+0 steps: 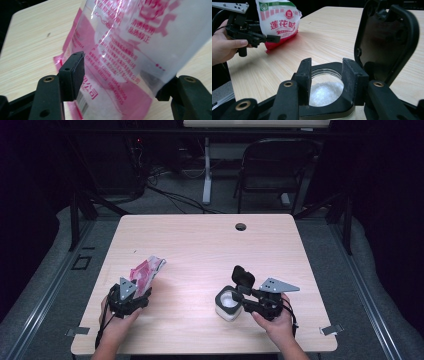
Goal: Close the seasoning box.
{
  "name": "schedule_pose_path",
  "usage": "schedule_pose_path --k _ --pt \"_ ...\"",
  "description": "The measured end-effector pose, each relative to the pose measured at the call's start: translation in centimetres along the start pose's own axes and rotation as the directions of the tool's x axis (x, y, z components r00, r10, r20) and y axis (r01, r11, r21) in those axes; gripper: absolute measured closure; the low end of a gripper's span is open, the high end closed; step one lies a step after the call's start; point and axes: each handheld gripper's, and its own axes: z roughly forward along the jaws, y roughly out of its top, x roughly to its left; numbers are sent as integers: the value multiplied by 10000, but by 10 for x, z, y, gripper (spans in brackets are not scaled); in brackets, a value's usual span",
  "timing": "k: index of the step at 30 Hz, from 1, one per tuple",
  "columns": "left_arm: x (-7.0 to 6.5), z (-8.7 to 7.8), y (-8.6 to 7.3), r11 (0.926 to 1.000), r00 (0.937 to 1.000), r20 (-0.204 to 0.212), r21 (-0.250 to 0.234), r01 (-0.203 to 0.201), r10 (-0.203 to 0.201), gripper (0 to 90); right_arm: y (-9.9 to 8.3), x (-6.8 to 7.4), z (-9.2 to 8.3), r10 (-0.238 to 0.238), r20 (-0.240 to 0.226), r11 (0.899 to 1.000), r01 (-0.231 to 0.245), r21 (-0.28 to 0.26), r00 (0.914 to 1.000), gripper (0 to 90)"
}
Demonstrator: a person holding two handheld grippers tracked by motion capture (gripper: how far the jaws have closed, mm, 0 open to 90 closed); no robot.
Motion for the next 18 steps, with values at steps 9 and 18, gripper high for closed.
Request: schedule_pose_path --k 9,18 --pt "-21 3 6 9989 9948 913 -116 -452 461 369 5 -2 -6 35 70 10000 -34 -67 10000 571" --pt "-32 3 13 9989 9861 1598 -202 -433 460 382 13 1 -15 -132 305 9994 142 -323 9994 550"
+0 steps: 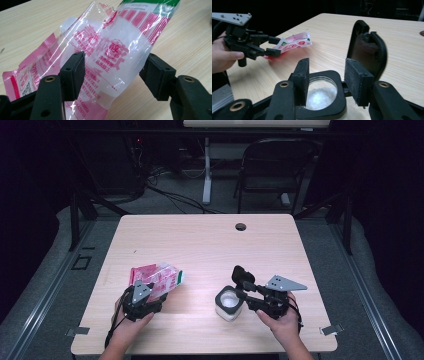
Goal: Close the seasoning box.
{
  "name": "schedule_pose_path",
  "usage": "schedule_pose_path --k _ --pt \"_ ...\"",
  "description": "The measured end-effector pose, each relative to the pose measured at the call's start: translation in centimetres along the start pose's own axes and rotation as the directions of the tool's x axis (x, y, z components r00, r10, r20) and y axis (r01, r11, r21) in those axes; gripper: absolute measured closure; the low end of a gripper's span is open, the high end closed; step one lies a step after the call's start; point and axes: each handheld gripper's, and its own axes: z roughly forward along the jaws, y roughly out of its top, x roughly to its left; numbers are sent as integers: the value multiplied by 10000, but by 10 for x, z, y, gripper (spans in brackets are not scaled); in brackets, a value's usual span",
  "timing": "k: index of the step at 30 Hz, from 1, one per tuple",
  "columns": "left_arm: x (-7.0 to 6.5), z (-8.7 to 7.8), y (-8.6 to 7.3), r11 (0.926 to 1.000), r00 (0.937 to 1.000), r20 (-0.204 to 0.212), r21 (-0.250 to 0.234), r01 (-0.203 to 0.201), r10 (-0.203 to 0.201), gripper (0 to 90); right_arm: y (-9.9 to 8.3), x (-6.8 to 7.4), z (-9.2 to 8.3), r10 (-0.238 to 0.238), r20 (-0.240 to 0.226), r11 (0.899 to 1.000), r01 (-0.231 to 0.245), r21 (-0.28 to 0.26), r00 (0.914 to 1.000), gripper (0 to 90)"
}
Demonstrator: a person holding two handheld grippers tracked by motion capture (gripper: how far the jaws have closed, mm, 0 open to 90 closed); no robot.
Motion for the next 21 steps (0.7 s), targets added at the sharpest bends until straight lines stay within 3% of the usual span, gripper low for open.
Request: schedule_pose_path --k 5,12,16,21 --pt "-1 -2 2 9992 9991 281 -204 337 -332 388 0 -5 -2 50 50 9999 -51 91 10000 546" --pt "-5 -5 6 9990 9994 331 -421 139 -125 394 4 -1 -3 -187 18 9994 187 283 9998 538" --pt "-5 -6 6 9989 9995 310 -463 115 -101 397 9 0 -10 403 -234 9990 -399 194 9989 597" --pt "-5 -8 7 9983 9992 353 -547 216 -197 400 11 -3 -17 478 -242 9988 -475 132 9986 637"
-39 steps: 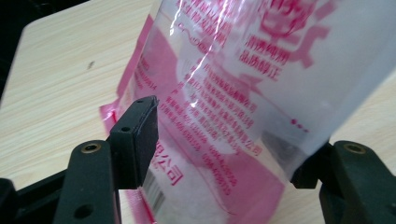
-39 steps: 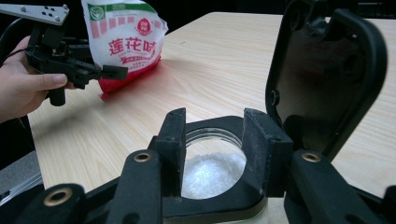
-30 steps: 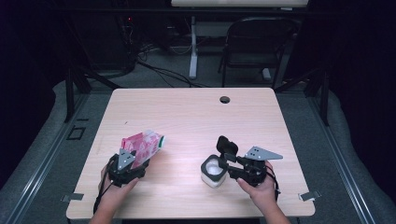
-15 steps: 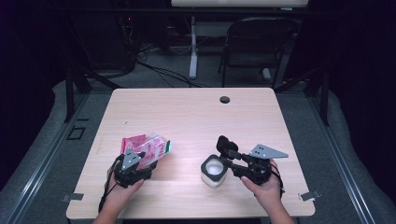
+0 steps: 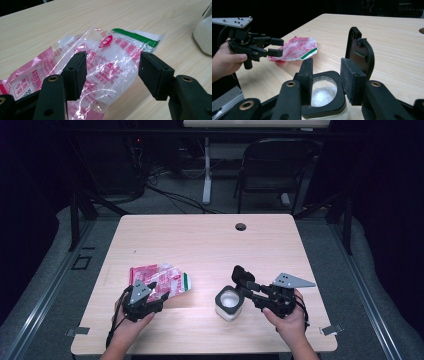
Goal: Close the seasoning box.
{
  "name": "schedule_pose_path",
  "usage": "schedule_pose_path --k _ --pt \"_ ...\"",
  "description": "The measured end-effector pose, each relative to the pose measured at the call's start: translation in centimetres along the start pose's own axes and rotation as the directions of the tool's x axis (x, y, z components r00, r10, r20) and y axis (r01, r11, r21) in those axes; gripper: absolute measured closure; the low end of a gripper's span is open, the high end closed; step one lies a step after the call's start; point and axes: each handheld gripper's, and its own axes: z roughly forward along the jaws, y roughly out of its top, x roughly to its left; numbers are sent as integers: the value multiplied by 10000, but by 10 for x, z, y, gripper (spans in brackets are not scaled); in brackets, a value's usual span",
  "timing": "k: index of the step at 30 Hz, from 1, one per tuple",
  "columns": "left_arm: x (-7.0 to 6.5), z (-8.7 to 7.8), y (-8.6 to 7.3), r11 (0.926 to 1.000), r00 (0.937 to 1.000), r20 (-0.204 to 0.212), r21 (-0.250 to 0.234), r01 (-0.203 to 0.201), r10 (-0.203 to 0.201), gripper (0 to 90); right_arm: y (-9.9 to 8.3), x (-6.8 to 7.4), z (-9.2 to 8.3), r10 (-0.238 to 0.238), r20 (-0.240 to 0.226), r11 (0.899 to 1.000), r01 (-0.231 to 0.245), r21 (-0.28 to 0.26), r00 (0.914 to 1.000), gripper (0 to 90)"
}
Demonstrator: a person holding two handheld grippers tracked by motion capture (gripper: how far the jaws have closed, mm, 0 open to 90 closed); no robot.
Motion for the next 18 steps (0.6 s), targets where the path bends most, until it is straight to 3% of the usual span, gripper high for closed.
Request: schedule_pose_path --k 7,18 --pt "2 -1 0 9999 9999 54 -25 157 -157 406 5 -1 -8 -391 319 9992 389 83 9987 691" --pt "3 -2 0 9997 9998 -61 -163 178 -180 409 9 -10 -20 -245 780 9997 246 2 9967 724"
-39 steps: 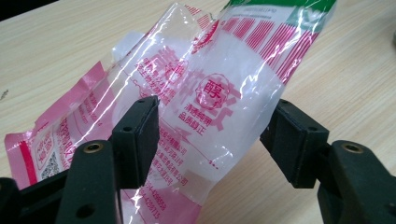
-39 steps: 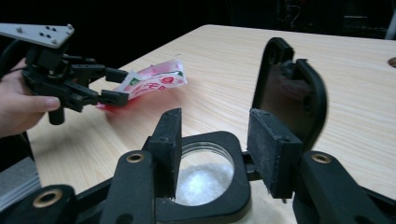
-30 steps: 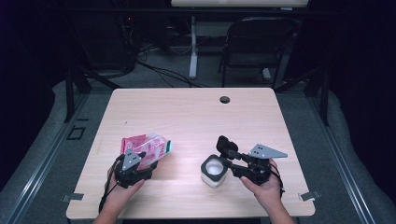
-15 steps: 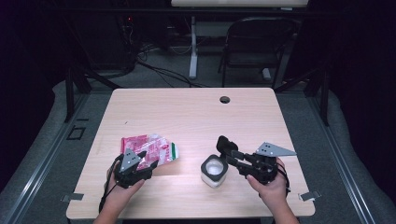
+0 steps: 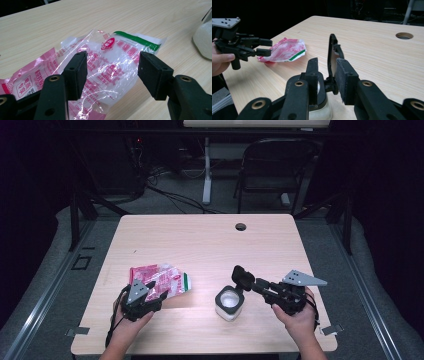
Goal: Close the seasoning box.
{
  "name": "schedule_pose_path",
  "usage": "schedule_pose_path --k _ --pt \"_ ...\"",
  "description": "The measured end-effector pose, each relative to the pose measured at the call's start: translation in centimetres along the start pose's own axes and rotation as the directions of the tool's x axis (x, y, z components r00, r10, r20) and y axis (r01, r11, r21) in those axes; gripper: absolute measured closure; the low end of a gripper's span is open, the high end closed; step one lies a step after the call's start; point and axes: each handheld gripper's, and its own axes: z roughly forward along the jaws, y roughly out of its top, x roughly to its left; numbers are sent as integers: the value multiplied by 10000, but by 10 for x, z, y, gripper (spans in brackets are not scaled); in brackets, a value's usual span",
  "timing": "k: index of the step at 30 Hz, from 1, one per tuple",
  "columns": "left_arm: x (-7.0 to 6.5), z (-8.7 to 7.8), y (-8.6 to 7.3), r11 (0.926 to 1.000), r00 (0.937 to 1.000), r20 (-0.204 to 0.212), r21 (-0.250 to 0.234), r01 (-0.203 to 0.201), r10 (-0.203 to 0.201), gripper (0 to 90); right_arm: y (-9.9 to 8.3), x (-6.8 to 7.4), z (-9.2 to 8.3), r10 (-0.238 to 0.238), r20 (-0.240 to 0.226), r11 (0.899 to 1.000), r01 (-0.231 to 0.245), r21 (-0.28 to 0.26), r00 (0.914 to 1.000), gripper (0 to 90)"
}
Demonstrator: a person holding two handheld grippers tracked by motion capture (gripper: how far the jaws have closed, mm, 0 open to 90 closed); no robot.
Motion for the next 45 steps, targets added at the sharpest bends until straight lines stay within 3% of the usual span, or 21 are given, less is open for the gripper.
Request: schedule_pose_path --k 11,21,28,45 --pt "1 -1 0 9999 9999 -5 -101 112 -113 409 -4 -11 0 289 433 9994 -296 152 9986 714" --pt "0 -4 -1 9999 9999 -170 -107 29 -31 409 -8 -16 9 505 366 9985 -512 204 9981 686" --pt "4 -10 -5 9997 9991 -376 -94 209 -212 410 -7 -13 19 375 207 9986 -382 357 9991 686" --pt "8 -20 -13 9990 9962 -751 -17 437 -437 409 -11 -14 41 -168 508 9962 123 867 9986 775"
